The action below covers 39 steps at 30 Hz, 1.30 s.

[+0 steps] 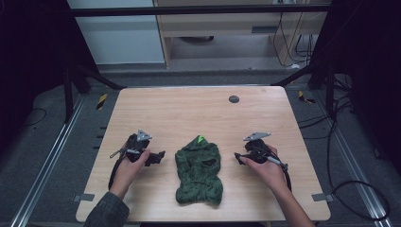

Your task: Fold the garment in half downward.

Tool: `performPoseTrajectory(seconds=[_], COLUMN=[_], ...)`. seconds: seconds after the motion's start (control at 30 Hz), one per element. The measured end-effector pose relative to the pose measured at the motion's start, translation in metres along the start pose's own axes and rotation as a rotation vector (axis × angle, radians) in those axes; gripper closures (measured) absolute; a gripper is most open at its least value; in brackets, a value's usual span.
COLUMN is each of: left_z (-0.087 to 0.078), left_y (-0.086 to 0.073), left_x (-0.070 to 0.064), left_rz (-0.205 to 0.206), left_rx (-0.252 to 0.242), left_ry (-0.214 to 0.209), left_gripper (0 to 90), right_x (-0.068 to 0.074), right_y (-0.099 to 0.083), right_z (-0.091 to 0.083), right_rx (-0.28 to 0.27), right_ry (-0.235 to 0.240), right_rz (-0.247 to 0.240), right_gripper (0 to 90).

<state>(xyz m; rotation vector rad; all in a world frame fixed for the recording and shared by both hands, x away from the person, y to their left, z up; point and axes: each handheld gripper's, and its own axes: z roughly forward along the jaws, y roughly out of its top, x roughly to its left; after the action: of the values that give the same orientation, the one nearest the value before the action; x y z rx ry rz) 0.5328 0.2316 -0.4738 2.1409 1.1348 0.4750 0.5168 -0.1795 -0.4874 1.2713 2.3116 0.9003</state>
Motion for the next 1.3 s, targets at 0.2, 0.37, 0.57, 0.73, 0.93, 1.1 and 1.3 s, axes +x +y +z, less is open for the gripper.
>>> performPoseTrajectory(seconds=[0.2, 0.37, 0.57, 0.73, 0.93, 1.1, 1.3], left_z=[0.004, 0.009, 0.017, 0.025, 0.035, 0.04, 0.043], left_y=[0.021, 0.032, 0.037, 0.04, 0.042, 0.04, 0.037], left_x=[-0.005, -0.01, -0.017, -0.024, -0.029, -0.033, -0.033], left_rz=[0.029, 0.027, 0.058, 0.087, 0.099, 0.115, 0.104], left_rx=[-0.005, -0.011, 0.014, 0.042, 0.065, 0.086, 0.086], left_ry=[-0.066, -0.147, -0.168, -0.179, -0.168, -0.177, -0.182], left_gripper=[16.3, 27.0, 37.8, 39.4, 37.0, 36.4, 36.3], right_x=[0.006, 0.016, 0.024, 0.032, 0.037, 0.037, 0.039], right_y=[0.022, 0.041, 0.052, 0.063, 0.072, 0.074, 0.072], right_z=[0.002, 0.01, 0.021, 0.033, 0.041, 0.047, 0.052], right_rx=[-0.003, -0.022, -0.029, -0.019, -0.019, -0.009, 0.01], right_ry=[0.082, 0.157, 0.204, 0.214, 0.212, 0.22, 0.234], right_rz=[-0.05, -0.091, -0.108, -0.113, -0.106, -0.087, -0.092], right_gripper=[50.6, 65.4, 73.0, 74.1, 65.5, 62.0, 61.2])
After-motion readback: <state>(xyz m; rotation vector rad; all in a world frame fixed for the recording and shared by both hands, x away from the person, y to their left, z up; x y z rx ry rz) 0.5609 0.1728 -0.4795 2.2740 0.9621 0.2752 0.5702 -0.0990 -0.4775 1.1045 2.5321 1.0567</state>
